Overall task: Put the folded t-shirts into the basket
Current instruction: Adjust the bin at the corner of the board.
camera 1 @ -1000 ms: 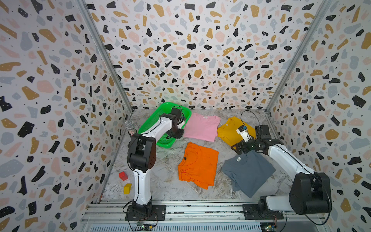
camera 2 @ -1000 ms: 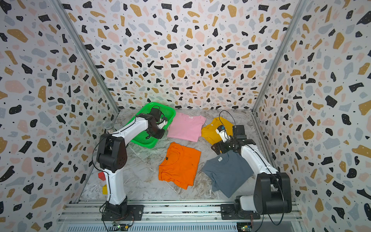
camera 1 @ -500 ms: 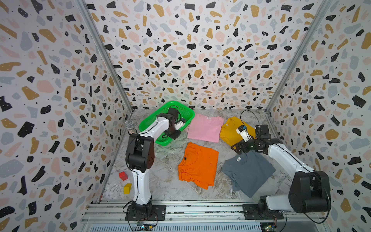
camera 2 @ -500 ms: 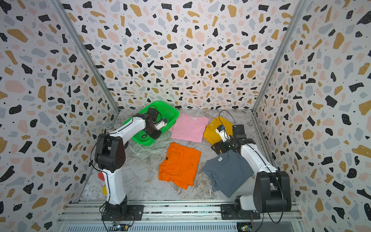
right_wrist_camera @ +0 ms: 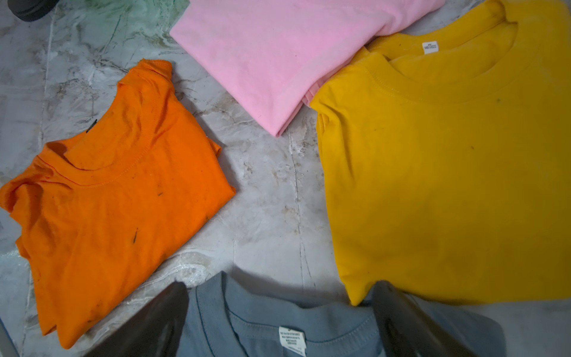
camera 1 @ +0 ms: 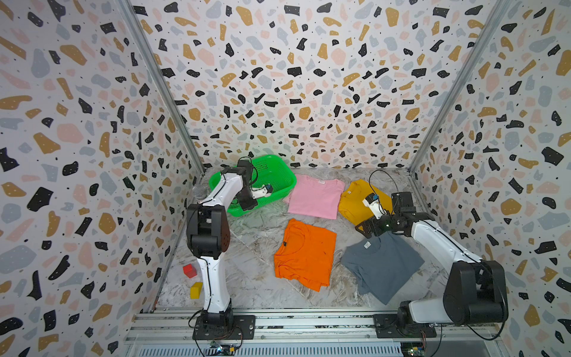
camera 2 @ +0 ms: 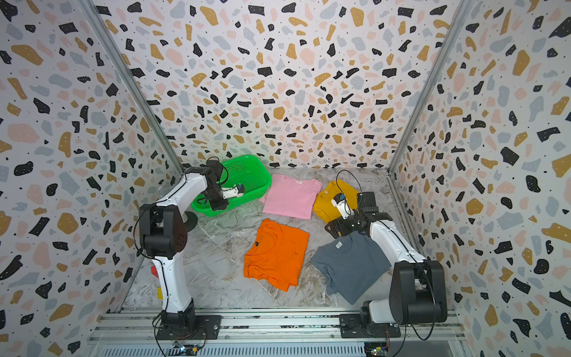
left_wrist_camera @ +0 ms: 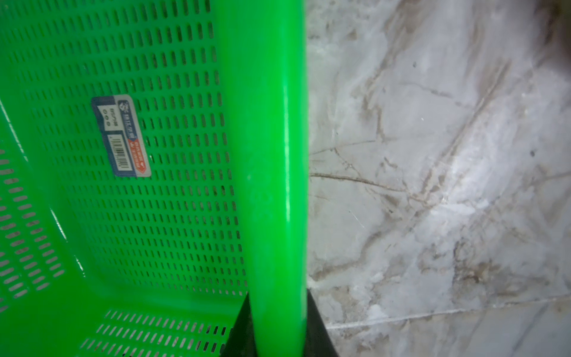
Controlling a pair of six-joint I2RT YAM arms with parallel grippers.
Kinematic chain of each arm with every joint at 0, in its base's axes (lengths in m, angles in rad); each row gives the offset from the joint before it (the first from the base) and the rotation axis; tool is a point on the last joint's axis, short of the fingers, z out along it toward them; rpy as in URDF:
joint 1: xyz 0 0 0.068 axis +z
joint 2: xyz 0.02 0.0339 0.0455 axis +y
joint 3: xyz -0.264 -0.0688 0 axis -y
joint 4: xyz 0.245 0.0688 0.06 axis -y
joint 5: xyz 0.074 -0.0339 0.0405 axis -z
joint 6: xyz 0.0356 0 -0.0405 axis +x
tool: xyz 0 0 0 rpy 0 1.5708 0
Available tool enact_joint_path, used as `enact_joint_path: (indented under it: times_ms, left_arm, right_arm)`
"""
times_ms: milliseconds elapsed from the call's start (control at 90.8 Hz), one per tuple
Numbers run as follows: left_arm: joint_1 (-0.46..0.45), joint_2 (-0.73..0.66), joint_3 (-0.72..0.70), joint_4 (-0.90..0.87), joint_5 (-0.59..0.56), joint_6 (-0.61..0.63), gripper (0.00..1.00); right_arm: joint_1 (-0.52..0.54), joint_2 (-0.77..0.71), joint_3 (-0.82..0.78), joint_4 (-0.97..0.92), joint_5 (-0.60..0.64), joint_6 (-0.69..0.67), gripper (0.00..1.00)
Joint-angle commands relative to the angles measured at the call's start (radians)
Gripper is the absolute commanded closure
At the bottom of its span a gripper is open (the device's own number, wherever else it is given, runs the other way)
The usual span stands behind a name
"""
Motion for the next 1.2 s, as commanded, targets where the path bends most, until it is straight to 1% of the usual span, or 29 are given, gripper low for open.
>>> enact_joint_path:
  times_ms: [0,55,110,198,330,517,848,991,1068,1189]
  left_arm:
    - [0.015,-0.039,-0.055,-0.129,0.023,0.216,0.87]
    - [0.022,-0.051,-0.072,-0.129,0.025,0.260,0.87]
    - [0.028,-0.052,-0.074,-0.126,0.019,0.275,0.87]
    - [0.044,-0.032,-0.044,-0.156,0.015,0.280,0.87]
    - [0.082,-0.011,0.001,-0.205,0.034,0.340,0.87]
    - [0.109,0.030,0.053,-0.291,-0.015,0.461,0.87]
    - [0.135,0.054,0.070,-0.244,-0.069,0.578,0.88]
    - [0.137,0.045,0.039,-0.197,-0.067,0.651,0.88]
    - [0.138,0.059,0.066,-0.199,-0.060,0.656,0.85]
    - [0.138,0.088,0.116,-0.209,-0.048,0.647,0.75]
  right_arm:
    - [0.003,-0.010,0.039,-0.027,-0.007,-0.016,0.02]
    - [0.003,-0.007,0.038,-0.028,-0.010,-0.018,0.02]
    - [0.003,-0.002,0.040,-0.030,-0.013,-0.019,0.02]
    - [0.003,0.001,0.042,-0.036,-0.012,-0.021,0.02]
    - [0.003,0.002,0.041,-0.035,-0.009,-0.023,0.02]
    - [0.003,0.016,0.044,-0.038,-0.007,-0.025,0.02]
    - [0.003,0.026,0.047,-0.046,0.000,-0.032,0.02]
    - [0.003,0.031,0.047,-0.044,-0.004,-0.032,0.02]
    - [0.003,0.036,0.049,-0.047,-0.007,-0.032,0.02]
    - [0.003,0.038,0.050,-0.049,-0.002,-0.034,0.02]
